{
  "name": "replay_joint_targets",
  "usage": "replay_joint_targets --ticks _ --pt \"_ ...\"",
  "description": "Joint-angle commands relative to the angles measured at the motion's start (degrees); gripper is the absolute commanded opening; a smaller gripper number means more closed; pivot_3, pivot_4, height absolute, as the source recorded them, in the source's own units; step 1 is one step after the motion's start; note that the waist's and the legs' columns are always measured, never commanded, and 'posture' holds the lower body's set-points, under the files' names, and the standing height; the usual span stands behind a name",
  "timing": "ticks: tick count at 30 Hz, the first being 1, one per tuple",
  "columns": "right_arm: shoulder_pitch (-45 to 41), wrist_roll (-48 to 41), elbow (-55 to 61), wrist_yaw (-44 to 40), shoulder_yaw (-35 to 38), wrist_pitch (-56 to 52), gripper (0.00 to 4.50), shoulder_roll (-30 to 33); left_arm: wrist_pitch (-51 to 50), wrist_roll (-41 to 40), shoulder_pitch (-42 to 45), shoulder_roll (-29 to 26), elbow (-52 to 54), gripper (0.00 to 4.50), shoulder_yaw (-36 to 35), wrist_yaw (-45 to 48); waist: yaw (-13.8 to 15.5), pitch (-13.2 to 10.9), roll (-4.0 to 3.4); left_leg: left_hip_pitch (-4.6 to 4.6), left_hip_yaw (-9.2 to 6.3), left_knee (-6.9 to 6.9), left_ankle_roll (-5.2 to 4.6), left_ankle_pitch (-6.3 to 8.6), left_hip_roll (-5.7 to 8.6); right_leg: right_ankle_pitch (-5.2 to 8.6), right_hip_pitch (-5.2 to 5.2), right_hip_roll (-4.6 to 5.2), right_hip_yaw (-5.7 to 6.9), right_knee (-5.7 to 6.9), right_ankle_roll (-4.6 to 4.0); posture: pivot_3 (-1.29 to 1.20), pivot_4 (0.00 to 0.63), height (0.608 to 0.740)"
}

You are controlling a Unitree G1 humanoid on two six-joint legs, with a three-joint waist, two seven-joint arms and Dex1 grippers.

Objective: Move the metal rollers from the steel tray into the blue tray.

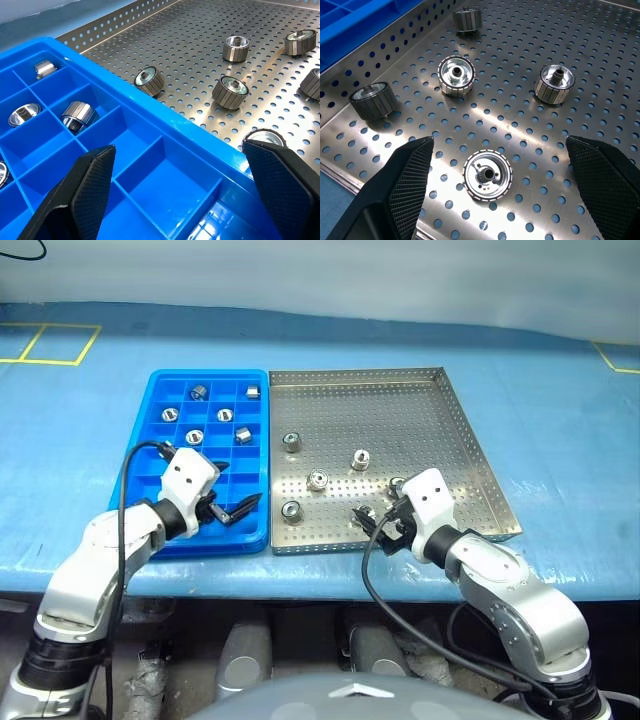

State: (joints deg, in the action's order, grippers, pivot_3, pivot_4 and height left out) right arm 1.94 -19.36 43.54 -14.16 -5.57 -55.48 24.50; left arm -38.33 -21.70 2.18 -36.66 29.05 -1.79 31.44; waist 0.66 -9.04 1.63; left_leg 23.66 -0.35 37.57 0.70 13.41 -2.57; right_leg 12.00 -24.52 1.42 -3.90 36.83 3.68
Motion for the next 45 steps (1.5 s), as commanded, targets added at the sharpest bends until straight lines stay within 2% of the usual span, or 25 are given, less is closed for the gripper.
replay_joint_targets --ticks 1,3,8,11,15,19,22,26,30,45 --pt "-1.63 -1.23 2.88 1.0 3.09 -0.2 4.46 -1.87 -0.56 -1.03 6.2 0.98 1.92 4.48 -1.18 -0.95 0.14 -0.01 0.03 0.02 -0.02 0.03 0.0 0.0 0.0 0.0 0.0 -0.01 0.01 0.02 0.0 0.06 0.15 0.74" --pt "-2.55 -1.52 2.91 1.28 3.73 -0.63 4.46 -2.58 -1.06 -0.79 9.6 1.22 0.75 4.48 -0.36 -1.05 0.22 0.0 0.01 0.04 -0.09 0.15 0.0 0.0 0.0 -0.02 0.04 -0.04 0.05 0.06 0.03 0.06 0.15 0.74" --pt "-4.83 -1.82 2.85 2.29 4.2 -1.03 4.46 -4.03 -1.49 0.77 24.89 1.07 -8.73 4.48 6.77 4.38 0.08 0.0 0.0 0.01 -0.06 0.33 0.0 -0.01 0.04 -0.06 0.16 -0.05 -0.01 0.03 0.11 0.06 0.15 0.74" --pt "-5.38 -1.64 3.21 3.0 4.09 -1.03 4.46 -4.83 -0.54 4.47 37.86 1.26 -22.92 4.48 14.73 12.64 0.09 0.0 0.0 0.02 -0.07 0.3 -0.01 -0.01 0.08 -0.08 0.17 -0.06 -0.04 0.04 0.13 0.05 0.15 0.74" --pt "-5.33 -1.31 3.42 3.88 3.48 -0.92 4.46 -5.65 8.0 14.16 51.96 2.09 -45.02 4.48 26.85 26.0 -0.2 0.0 -0.03 0.05 -0.13 0.24 -0.01 -0.01 0.09 -0.07 0.15 -0.12 -0.03 0.02 0.12 0.03 0.15 0.74" --pt "-4.42 -0.96 4.02 4.75 3.05 -0.67 4.46 -6.3 17.84 22.11 62.64 6.9 -65.38 4.48 32.94 32.34 -1.1 -0.01 -0.03 0.24 -0.12 0.24 -0.09 0.04 0.1 -0.06 0.01 -0.12 -0.05 0.02 0.09 -0.02 0.15 0.74" --pt "-3.23 -0.75 4.83 5.95 3.08 -0.4 4.46 -7.38 25.13 28.17 69.03 11.59 -79.88 4.48 35.7 32.61 -1.6 -0.01 -0.02 0.35 -0.15 0.26 -0.17 0.08 0.12 -0.05 -0.06 -0.11 -0.05 -0.03 0.1 -0.05 0.15 0.74" --pt "-0.85 -0.44 6.23 7.71 3.0 0.07 4.46 -8.96 31.74 35.18 73.09 15.04 -91.05 4.48 38.32 32.73 -2.78 -0.01 -0.02 0.37 -0.12 0.28 -0.33 0.18 0.15 -0.04 -0.06 -0.08 -0.11 -0.03 0.11 -0.11 0.15 0.74" --pt "1.75 0.25 7.57 9.29 2.74 0.66 4.46 -10.72 34.39 39.0 75.39 17.45 -97.75 4.48 38.13 34.12 -4.35 -0.01 -0.02 0.38 -0.14 0.28 -0.48 0.27 0.15 -0.04 -0.08 -0.09 -0.1 0.02 0.2 -0.15 0.15 0.74" --pt "4.69 2.21 8.71 11.72 1.96 3.0 4.46 -13.34 34.88 48.2 75.01 21.42 -104.05 4.48 37.78 33.2 -8.02 -0.01 -0.02 0.37 -0.14 0.38 -0.5 0.28 0.16 0.02 -0.07 -0.08 -0.16 0.11 0.43 -0.23 0.15 0.74"
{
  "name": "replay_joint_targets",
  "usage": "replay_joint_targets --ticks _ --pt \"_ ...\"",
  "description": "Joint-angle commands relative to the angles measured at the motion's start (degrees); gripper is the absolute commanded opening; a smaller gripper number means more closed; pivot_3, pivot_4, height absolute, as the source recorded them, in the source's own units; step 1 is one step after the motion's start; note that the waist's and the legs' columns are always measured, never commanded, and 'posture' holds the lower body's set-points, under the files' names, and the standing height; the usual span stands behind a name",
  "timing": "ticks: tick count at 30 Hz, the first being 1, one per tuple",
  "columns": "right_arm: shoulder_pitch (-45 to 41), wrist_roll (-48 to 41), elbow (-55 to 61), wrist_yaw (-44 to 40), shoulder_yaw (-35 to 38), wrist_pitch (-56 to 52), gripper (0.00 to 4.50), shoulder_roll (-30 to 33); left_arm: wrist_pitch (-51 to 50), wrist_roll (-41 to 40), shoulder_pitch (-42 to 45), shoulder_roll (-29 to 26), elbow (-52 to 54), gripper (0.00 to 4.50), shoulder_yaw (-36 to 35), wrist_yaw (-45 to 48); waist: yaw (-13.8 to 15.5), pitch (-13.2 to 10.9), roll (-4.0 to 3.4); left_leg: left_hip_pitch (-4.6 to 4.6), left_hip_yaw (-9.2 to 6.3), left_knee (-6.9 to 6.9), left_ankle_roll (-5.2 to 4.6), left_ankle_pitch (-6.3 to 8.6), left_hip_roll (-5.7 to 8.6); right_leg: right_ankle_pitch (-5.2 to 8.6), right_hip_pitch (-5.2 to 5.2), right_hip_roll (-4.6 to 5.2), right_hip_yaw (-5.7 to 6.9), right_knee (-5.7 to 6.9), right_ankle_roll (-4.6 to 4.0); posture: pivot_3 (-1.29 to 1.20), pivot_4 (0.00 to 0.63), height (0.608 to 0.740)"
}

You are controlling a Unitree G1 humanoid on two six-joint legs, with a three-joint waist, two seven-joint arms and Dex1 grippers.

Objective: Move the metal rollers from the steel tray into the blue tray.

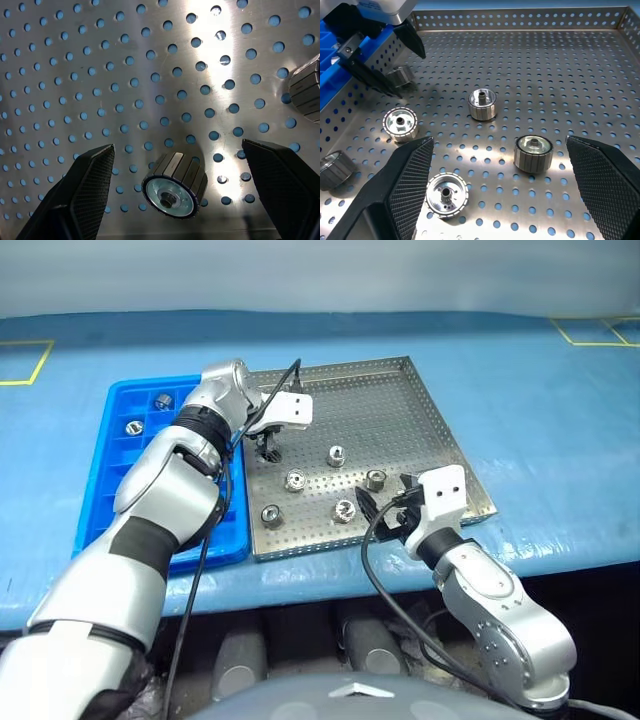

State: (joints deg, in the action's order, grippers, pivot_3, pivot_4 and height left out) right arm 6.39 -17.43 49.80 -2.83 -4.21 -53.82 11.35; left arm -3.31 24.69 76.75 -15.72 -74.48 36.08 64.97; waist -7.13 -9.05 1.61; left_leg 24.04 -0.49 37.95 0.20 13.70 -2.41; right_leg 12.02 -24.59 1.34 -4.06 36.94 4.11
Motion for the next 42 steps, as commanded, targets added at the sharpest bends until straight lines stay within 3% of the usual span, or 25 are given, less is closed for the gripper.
replay_joint_targets --ticks 1,10,26,41,42 --pt "0.41 0.38 2.49 0.46 0.63 1.4 4.46 -0.28 -0.44 2.17 0.43 0.47 -0.65 4.48 -0.21 -0.57 -0.46 0.0 0.0 0.0 0.0 0.0 0.0 0.0 0.0 -0.01 0.0 0.0 0.0 0.0 0.01 -0.23 0.15 0.74" --pt "1.16 0.77 2.26 0.27 0.23 1.71 4.46 -0.44 -1.55 2.06 1.87 0.08 -0.87 4.48 -3.93 -3.69 -1.6 0.0 0.0 -0.02 -0.01 0.0 0.0 0.0 0.0 -0.07 0.0 0.0 -0.01 0.04 0.14 -0.22 0.15 0.74" --pt "0.03 0.45 0.81 -1.02 1.09 1.51 4.46 -0.07 -2.82 4.5 1.43 -3.42 -0.96 4.48 -4.5 -0.94 -1.15 0.0 0.0 -0.03 -0.01 0.0 0.0 0.0 0.0 -0.09 0.0 0.0 -0.01 0.07 0.16 -0.18 0.15 0.74" --pt "0.92 1.2 1.39 -0.04 1.36 1.78 4.46 -0.8 -4.46 5.4 -1.57 -1.21 -1.18 4.48 -4.21 -2.76 -0.9 0.03 -0.02 -0.12 0.01 0.06 0.0 0.0 0.01 -0.1 0.06 0.0 -0.04 0.16 0.17 -0.21 0.15 0.74" --pt "1.0 1.26 1.41 0.0 1.43 1.82 4.5 -0.86 -4.61 5.34 -1.41 -1.15 -1.22 4.11 -4.37 -2.8 -0.93 0.03 -0.02 -0.14 0.01 0.07 0.0 0.0 0.02 -0.1 0.07 0.0 -0.05 0.18 0.17 -0.22 0.15 0.74"
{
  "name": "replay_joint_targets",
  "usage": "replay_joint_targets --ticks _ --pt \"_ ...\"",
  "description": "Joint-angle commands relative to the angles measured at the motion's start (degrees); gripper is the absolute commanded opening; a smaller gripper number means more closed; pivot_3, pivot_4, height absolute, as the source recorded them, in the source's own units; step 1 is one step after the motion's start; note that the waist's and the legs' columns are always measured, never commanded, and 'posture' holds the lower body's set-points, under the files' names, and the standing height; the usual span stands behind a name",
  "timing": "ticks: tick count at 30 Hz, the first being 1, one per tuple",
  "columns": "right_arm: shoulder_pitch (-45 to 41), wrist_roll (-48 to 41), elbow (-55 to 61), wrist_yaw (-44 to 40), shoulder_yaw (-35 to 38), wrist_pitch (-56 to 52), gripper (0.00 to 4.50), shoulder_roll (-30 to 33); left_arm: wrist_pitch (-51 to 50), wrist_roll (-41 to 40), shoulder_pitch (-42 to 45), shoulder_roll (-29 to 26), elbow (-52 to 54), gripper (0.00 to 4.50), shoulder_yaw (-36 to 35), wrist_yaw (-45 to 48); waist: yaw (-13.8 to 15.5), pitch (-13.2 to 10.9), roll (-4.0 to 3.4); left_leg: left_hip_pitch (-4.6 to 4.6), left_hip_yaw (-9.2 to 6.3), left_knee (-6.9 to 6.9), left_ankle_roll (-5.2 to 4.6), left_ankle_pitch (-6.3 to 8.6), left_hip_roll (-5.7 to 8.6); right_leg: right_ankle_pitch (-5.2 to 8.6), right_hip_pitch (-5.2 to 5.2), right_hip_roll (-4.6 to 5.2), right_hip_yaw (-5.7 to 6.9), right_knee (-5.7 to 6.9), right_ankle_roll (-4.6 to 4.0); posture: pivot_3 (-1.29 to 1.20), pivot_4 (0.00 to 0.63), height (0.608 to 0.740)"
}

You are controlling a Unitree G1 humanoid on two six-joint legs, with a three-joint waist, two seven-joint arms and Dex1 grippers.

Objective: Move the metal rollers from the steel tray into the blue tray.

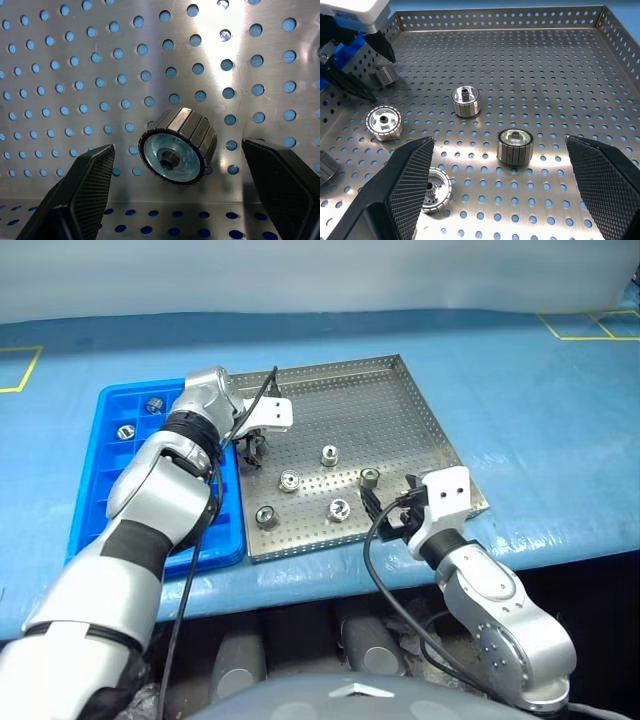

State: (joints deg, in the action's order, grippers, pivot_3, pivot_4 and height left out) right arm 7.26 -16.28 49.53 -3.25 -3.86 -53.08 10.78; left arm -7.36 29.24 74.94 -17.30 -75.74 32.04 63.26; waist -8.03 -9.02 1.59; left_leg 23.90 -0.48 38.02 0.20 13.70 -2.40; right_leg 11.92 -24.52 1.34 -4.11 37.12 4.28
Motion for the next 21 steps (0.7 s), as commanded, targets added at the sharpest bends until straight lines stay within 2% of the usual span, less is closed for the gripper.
replay_joint_targets --ticks 1,7,12,15,18,21 --pt "0.28 0.2 1.75 0.49 1.15 1.12 4.5 -0.34 -0.64 0.61 0.6 0.47 0.03 3.88 -0.55 -0.83 -0.08 0.0 0.0 0.0 0.0 0.02 0.0 0.0 0.0 0.0 0.0 0.0 0.0 0.03 0.0 -0.22 0.15 0.74" --pt "0.16 0.34 1.25 0.55 1.25 1.48 4.5 -0.58 -0.44 0.26 1.58 -0.08 0.22 1.94 -1.12 -1.5 -0.62 0.0 0.0 0.0 0.0 0.03 0.0 0.0 0.0 0.0 -0.02 0.0 0.0 0.08 0.01 -0.21 0.15 0.74" --pt "-0.42 0.27 0.55 0.45 1.15 1.5 4.5 -0.44 1.8 -1.0 3.41 -1.21 1.26 1.88 -2.75 -2.95 -0.51 0.0 0.0 0.0 -0.01 0.03 0.0 0.0 0.0 0.0 -0.04 -0.01 0.0 0.12 0.0 -0.18 0.15 0.74" --pt "-1.49 0.21 0.0 0.52 1.24 1.46 4.5 -0.66 3.31 -6.0 5.63 -1.23 3.22 1.88 -9.21 -10.13 -0.06 -0.01 0.01 0.02 -0.02 0.04 0.0 0.0 0.0 0.0 -0.05 0.0 0.0 0.12 0.01 -0.15 0.15 0.74" --pt "-2.53 0.18 -0.8 0.98 1.22 1.77 4.5 -1.56 4.55 -10.59 5.9 -1.71 5.93 1.88 -14.92 -12.68 0.8 -0.01 0.01 0.02 -0.02 0.05 0.0 0.0 0.01 -0.01 -0.05 0.01 0.0 0.12 0.02 -0.13 0.15 0.74" --pt "-3.96 0.94 -2.34 1.52 -0.72 2.1 4.5 -2.66 5.39 -14.18 0.33 -5.02 15.74 1.88 -19.45 -14.5 0.91 0.02 -0.04 0.01 0.0 0.0 0.0 0.0 0.02 -0.03 -0.05 0.02 -0.02 0.12 0.0 -0.11 0.15 0.74"
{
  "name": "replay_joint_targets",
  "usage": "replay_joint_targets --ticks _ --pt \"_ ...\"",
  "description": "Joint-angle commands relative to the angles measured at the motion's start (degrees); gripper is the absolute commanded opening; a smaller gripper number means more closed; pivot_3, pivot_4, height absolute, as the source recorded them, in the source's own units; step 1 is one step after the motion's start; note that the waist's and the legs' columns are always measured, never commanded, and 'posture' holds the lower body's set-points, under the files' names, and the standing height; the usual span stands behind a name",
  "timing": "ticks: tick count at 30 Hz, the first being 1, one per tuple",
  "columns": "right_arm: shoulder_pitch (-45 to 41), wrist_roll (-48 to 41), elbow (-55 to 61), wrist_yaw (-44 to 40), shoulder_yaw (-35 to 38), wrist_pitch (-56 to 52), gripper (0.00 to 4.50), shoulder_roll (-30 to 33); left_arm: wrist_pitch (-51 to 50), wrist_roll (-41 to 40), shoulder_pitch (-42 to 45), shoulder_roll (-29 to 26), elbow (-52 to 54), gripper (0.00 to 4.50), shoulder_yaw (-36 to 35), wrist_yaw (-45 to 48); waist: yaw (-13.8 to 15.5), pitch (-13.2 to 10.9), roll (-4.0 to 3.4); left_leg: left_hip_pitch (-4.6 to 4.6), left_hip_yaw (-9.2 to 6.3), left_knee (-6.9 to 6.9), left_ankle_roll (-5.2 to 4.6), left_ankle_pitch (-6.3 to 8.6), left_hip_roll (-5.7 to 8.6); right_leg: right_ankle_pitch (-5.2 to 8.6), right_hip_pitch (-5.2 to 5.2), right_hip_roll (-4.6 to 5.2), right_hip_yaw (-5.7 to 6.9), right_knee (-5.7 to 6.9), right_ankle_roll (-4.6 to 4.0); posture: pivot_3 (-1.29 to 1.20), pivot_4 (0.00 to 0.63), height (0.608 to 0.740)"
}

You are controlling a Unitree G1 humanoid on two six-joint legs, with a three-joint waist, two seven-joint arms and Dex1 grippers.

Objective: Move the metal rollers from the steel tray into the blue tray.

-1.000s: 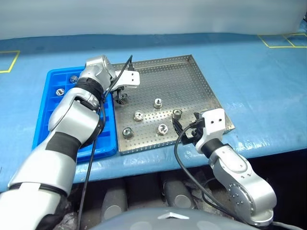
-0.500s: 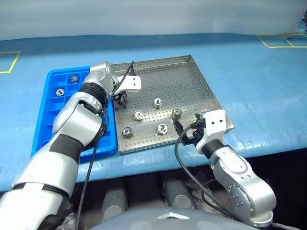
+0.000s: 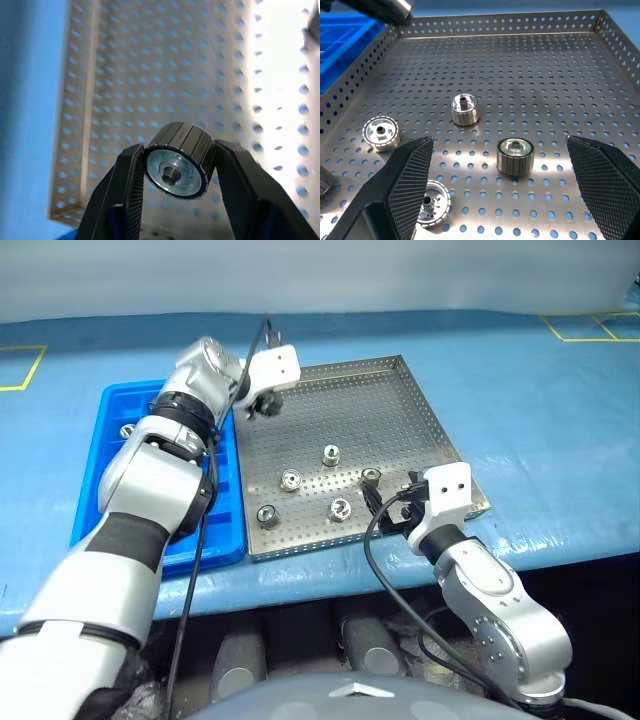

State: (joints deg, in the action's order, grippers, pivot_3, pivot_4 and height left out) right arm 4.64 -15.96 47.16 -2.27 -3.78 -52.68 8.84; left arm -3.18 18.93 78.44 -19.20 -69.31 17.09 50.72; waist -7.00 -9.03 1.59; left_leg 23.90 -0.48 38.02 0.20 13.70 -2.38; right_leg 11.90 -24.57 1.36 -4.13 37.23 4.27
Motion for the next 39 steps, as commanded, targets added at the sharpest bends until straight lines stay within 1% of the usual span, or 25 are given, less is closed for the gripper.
replay_joint_targets --ticks 1,3,5,8,11,13,15,18,22,26,29,33,38,39 --pt "-1.75 0.56 -0.4 0.62 -1.15 1.78 4.5 -1.25 0.56 -4.71 -6.12 -4.42 14.08 1.88 -5.67 -2.62 -0.18 0.04 -0.07 -0.08 0.07 -0.06 0.0 0.0 -0.01 -0.05 0.0 0.0 -0.08 0.01 -0.08 -0.11 0.15 0.74" --pt "-2.48 0.55 -1.21 0.72 -1.82 1.86 4.5 -2.08 -4.23 -6.49 -15.16 -7.36 28.4 1.88 -8.97 -3.85 -0.46 0.1 -0.19 -0.18 0.12 -0.13 0.0 0.0 -0.02 -0.05 0.01 0.0 -0.14 0.05 -0.11 -0.08 0.15 0.74" --pt "-2.99 0.56 -1.84 0.42 -2.43 1.89 4.5 -2.4 -11.7 -8.68 -24.2 -8.88 42.81 1.88 -12.98 -5.67 -0.58 0.11 -0.21 -0.29 0.18 -0.18 0.0 0.0 -0.06 -0.08 -0.01 -0.02 -0.22 0.23 -0.33 -0.06 0.15 0.74" --pt "-4.08 0.79 -3.39 0.26 -3.29 2.06 4.5 -2.74 -21.18 -7.3 -37.11 -11.07 60.34 1.88 -17.49 -10.53 0.28 0.09 -0.18 -0.25 0.04 -0.07 0.05 -0.03 -0.06 0.05 -0.12 -0.02 -0.07 0.62 -0.43 -0.03 0.15 0.74" --pt "-5.07 0.94 -5.15 0.07 -4.39 2.3 4.5 -3.53 -28.56 -5.75 -46.87 -12.58 72.24 1.88 -21.15 -14.96 1.83 0.09 -0.16 -0.23 -0.07 -0.01 0.13 -0.08 -0.07 0.06 -0.09 -0.03 0.04 0.68 -0.45 0.0 0.15 0.74" --pt "-5.44 1.0 -6.04 -0.28 -5.25 2.43 4.5 -3.66 -32.5 -5.36 -51.33 -13.13 78.1 1.88 -23.64 -17.25 2.88 0.09 -0.16 -0.3 -0.08 -0.01 0.21 -0.12 -0.07 0.07 -0.03 -0.03 0.06 0.65 -0.43 0.03 0.15 0.74" --pt "-5.64 0.92 -6.5 -0.63 -5.65 2.47 4.5 -3.77 -35.78 -5.32 -54.02 -13.77 82.08 1.88 -25.3 -18.62 3.94 0.1 -0.13 -0.33 -0.1 -0.01 0.37 -0.22 -0.07 0.18 0.0 -0.03 0.1 0.65 -0.24 0.04 0.15 0.74" --pt "-5.84 0.89 -6.98 -1.1 -6.01 2.51 4.5 -3.88 -39.51 -4.15 -57.79 -16.55 85.46 1.88 -26.17 -19.42 5.1 0.11 -0.11 -0.36 -0.14 0.05 0.49 -0.3 -0.07 0.2 0.07 -0.02 0.15 0.63 -0.32 0.05 0.15 0.74" --pt "-5.77 0.96 -7.44 -1.39 -6.26 2.66 4.5 -4.17 -42.02 -4.13 -61.58 -18.99 85.99 1.88 -26.52 -20.46 5.72 0.12 -0.1 -0.41 -0.12 0.06 0.56 -0.36 -0.06 0.24 0.11 -0.01 0.14 0.62 -0.43 0.06 0.15 0.74" --pt "-5.6 1.09 -7.51 -1.48 -6.47 2.7 4.5 -4.32 -42.55 -4.6 -63.57 -19.03 85.01 1.88 -25.69 -21.28 5.92 0.12 -0.09 -0.39 -0.13 0.04 0.56 -0.37 -0.07 0.27 0.09 -0.01 0.15 0.62 -0.49 0.06 0.15 0.74" --pt "-5.15 1.1 -7.27 -1.35 -6.23 2.62 4.5 -4.46 -42.7 -5.01 -65.15 -18.04 83.28 1.88 -24.65 -22.03 5.83 0.12 -0.09 -0.39 -0.13 -0.01 0.56 -0.37 -0.07 0.29 0.07 -0.01 0.15 0.61 -0.53 0.04 0.15 0.74" --pt "-4.76 1.25 -6.84 -1.14 -6.11 2.4 4.5 -4.39 -43.15 -4.11 -66.28 -18.79 81.54 1.88 -22.2 -22.63 5.78 0.12 -0.09 -0.39 -0.13 -0.07 0.56 -0.37 -0.07 0.32 0.05 -0.01 0.16 0.61 -0.57 0.04 0.15 0.74" --pt "-4.44 1.28 -6.41 -0.91 -5.74 2.38 4.5 -4.33 -45.69 -3.55 -67.11 -19.86 81.64 1.88 -20.78 -23.36 5.38 0.14 -0.08 -0.46 -0.1 -0.07 0.56 -0.37 -0.11 0.34 0.07 -0.02 0.16 0.63 -0.61 0.01 0.15 0.74" --pt "-4.34 1.3 -6.37 -0.85 -5.66 2.38 4.5 -4.31 -46.25 -3.46 -67.18 -20.15 81.74 2.6 -20.48 -23.41 5.22 0.14 -0.08 -0.47 -0.09 -0.07 0.56 -0.37 -0.11 0.34 0.07 -0.02 0.16 0.63 -0.62 0.01 0.15 0.74"
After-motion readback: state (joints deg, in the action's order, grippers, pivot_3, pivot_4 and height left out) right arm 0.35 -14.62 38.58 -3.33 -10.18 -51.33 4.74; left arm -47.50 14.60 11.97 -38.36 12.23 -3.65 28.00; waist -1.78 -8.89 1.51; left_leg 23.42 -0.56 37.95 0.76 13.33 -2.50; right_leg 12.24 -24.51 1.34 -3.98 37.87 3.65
